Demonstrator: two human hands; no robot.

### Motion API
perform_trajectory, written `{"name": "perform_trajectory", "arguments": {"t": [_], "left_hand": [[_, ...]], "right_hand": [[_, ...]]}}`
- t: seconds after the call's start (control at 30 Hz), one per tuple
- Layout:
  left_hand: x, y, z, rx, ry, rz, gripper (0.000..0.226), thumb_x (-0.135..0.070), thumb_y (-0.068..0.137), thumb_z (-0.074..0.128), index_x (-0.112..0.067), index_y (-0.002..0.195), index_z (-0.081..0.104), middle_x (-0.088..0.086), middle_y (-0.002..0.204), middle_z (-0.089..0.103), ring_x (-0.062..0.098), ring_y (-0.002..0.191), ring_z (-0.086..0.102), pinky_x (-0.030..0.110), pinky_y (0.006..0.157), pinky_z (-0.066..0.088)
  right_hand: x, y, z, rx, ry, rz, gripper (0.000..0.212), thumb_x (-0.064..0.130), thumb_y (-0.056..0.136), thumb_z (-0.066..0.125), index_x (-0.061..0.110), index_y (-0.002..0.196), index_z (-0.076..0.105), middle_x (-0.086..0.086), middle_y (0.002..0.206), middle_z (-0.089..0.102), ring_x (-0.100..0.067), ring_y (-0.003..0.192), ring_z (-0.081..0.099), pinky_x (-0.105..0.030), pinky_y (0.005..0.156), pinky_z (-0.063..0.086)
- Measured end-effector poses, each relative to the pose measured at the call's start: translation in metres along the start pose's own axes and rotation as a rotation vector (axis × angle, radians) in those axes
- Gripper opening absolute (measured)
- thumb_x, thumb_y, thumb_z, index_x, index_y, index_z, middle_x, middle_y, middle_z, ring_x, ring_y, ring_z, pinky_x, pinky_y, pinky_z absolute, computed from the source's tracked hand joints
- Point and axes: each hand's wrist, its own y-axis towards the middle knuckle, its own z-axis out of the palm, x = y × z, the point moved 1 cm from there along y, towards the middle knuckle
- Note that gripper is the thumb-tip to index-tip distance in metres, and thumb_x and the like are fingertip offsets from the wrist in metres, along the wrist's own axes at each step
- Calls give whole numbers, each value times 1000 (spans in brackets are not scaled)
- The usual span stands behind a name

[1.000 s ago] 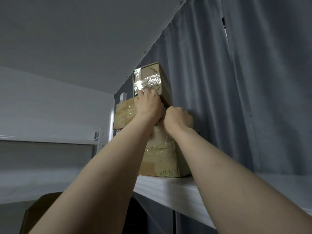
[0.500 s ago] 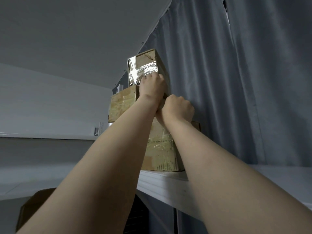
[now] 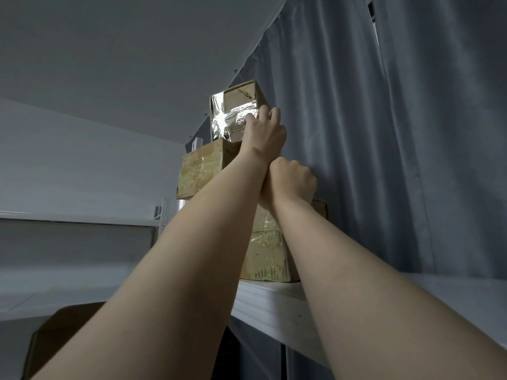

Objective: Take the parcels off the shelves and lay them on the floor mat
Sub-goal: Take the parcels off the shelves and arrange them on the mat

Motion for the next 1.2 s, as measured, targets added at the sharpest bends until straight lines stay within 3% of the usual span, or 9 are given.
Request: {"name": "perform_trajectory", "arguments": {"t": [0.1,0.4,0.53,0.67,0.77,0.9,1.03,1.2], "left_hand": [[2,4,2,67,-11,-17,34,-1,99,39,-1,129,54,17,129,46,35,117,48,39,78,43],[5,2,-6,96,-140,28,33,0,100,37,2,130,50,21,127,54,38,121,50,45,88,48],[15,-3,-5,36,-384,-230,46,-9,90,58,-3,133,41,20,135,44,38,121,49,42,88,45],[32,-2,0,212,-469,-608,115,-63,70,75,-6,151,16,29,155,18,49,142,18,54,115,20],[46,-1,9,384,-551,-817,142,-85,58,66,-5,155,1,36,156,12,54,144,12,68,114,6],[50,-2,18,458,-629,-886,146,-90,58,59,-1,154,-5,25,152,35,47,143,26,72,112,1],[51,0,18,456,-691,-935,141,-84,59,65,-4,155,0,25,151,37,45,142,28,70,114,5],[45,-7,13,225,-754,-914,139,-82,50,70,-4,152,16,23,144,40,39,133,41,58,114,22]], "right_hand": [[-1,0,0,7,2,-10,21,15,95,51,14,106,69,-10,112,69,-33,107,64,-32,69,36],[-4,0,-7,55,33,-3,27,18,99,46,7,115,64,-16,121,64,-37,115,58,-35,73,34],[-3,0,-7,46,18,3,28,13,99,44,5,118,63,-17,122,63,-38,115,58,-35,73,33],[-4,-1,-4,45,-12,3,28,5,98,42,5,115,63,-17,119,64,-36,112,58,-34,70,33],[-4,-2,-3,48,10,12,19,13,95,50,8,106,64,-15,114,65,-35,108,60,-34,66,32],[-4,-5,-4,45,29,18,14,19,93,55,10,99,64,-13,108,67,-34,103,62,-32,63,31],[-5,-4,-4,44,43,23,19,23,93,59,9,104,65,-14,112,66,-34,106,62,-32,68,33],[-5,-3,-5,69,75,47,25,33,87,64,14,102,63,-11,105,63,-33,101,61,-35,66,32]]}}
